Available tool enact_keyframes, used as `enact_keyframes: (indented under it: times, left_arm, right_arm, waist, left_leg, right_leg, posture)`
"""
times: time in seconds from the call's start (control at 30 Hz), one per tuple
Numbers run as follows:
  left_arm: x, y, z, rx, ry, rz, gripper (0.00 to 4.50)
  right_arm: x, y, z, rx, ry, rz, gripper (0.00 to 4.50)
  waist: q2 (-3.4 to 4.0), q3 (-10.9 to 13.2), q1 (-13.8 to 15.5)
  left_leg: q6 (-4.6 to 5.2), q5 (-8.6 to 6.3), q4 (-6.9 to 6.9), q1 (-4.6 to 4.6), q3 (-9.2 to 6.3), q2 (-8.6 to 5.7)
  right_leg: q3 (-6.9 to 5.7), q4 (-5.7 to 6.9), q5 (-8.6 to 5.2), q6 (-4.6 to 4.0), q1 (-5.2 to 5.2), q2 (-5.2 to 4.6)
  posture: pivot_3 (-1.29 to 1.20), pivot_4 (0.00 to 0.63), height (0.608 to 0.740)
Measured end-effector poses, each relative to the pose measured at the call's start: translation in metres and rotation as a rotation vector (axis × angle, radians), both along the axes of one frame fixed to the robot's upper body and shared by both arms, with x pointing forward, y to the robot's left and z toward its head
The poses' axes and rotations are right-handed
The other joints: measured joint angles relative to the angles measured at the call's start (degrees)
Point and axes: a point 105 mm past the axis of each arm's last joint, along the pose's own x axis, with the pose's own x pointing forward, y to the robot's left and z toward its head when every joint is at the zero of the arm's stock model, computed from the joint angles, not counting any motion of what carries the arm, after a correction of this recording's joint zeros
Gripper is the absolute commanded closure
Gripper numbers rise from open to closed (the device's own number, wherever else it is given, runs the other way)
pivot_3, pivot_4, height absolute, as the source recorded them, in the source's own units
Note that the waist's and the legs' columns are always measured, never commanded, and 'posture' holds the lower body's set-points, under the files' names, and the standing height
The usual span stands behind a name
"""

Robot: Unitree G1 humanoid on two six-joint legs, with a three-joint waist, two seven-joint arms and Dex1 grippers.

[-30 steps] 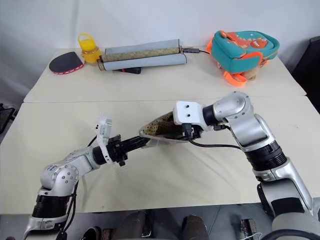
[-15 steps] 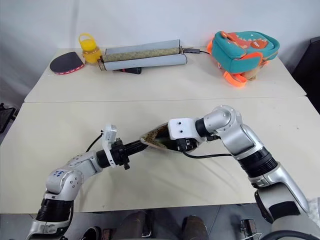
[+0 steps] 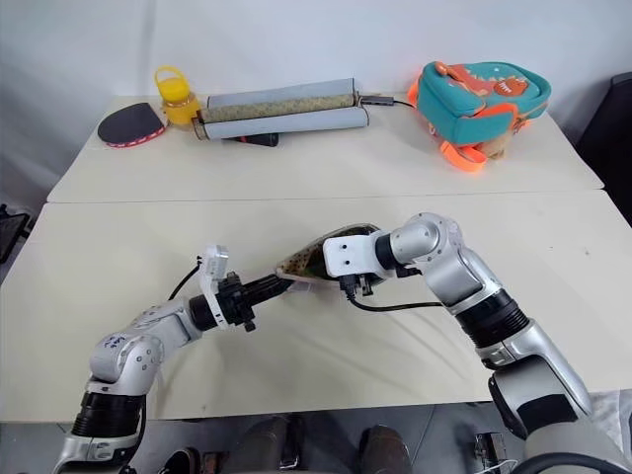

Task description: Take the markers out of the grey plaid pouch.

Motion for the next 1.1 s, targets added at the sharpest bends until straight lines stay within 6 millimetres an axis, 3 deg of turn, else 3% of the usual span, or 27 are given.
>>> enact_keyframes:
  times: [0.13,0.23,0.3,0.57,0.67,0.93,1.0,1.1]
  left_arm:
    - [0.000,-0.002,0.000,-0.013,0.006,0.001,4.50]
    - [0.000,-0.002,-0.001,-0.013,0.012,0.003,4.50]
    - [0.001,-0.002,-0.001,-0.013,0.012,0.008,4.50]
    - [0.001,-0.002,-0.001,-0.013,0.015,0.011,4.50]
    - [0.001,-0.001,-0.001,-0.017,0.015,0.014,4.50]
    - [-0.004,0.001,0.003,-0.106,0.113,-0.028,4.50]
    - [-0.003,0.003,0.004,-0.114,0.115,-0.020,4.50]
    - [0.002,0.005,0.006,-0.127,0.112,0.003,4.50]
  right_arm:
    - [0.007,0.000,0.003,-0.018,-0.058,-0.012,3.19]
    - [0.009,0.000,0.003,-0.021,-0.079,-0.013,3.79]
    - [0.010,0.001,0.003,-0.016,-0.085,-0.011,4.43]
    - [0.010,-0.002,-0.006,-0.043,-0.085,-0.012,4.47]
    - [0.005,-0.001,-0.006,0.006,-0.005,-0.024,4.47]
    - [-0.008,-0.009,0.028,0.074,0.087,-0.027,1.90]
    - [-0.009,-0.014,0.043,0.095,0.065,-0.022,1.90]
    - [-0.010,-0.016,0.049,0.095,0.055,-0.006,1.90]
  waist:
    - [0.00,0.0,0.1]
    - [-0.02,0.0,0.1]
    - [-0.05,0.0,0.0]
    - [-0.05,0.0,0.0]
    - [-0.05,0.0,0.1]
    - [-0.06,0.0,0.3]
    - [-0.07,0.0,0.3]
    - [-0.07,0.0,0.2]
  left_leg:
    - [0.00,0.00,0.00,0.00,0.00,0.00]
    - [0.00,0.00,0.00,0.03,0.00,-0.01]
    - [-0.02,0.01,0.01,0.05,0.00,0.00]
    - [-0.03,0.02,-0.01,0.03,0.00,0.00]
    - [-0.03,0.02,-0.02,0.01,-0.02,0.00]
    - [-0.01,0.01,-0.03,-0.05,-0.05,-0.02]
    - [-0.01,0.01,-0.03,-0.04,-0.05,-0.02]
    - [-0.01,0.01,-0.05,-0.04,-0.04,-0.02]
  right_leg:
    - [0.02,0.01,0.00,0.00,0.00,-0.01]
    - [0.04,0.01,0.00,0.00,0.02,-0.01]
    - [0.03,0.01,0.00,0.00,0.03,-0.01]
    - [0.07,0.05,-0.01,-0.03,0.00,-0.01]
    - [0.07,0.03,-0.01,-0.03,0.00,-0.02]
    - [0.09,-0.04,-0.01,-0.03,0.00,-0.06]
    - [0.09,-0.10,-0.01,-0.03,0.01,-0.05]
    - [0.07,-0.15,-0.01,-0.03,0.00,-0.04]
  posture:
    - [0.00,0.150,0.740]
    - [0.00,0.150,0.740]
    - [0.00,0.150,0.740]
    - [0.00,0.150,0.740]
    - [0.00,0.150,0.740]
    - [0.00,0.150,0.740]
    - [0.00,0.150,0.740]
    - [0.00,0.150,0.740]
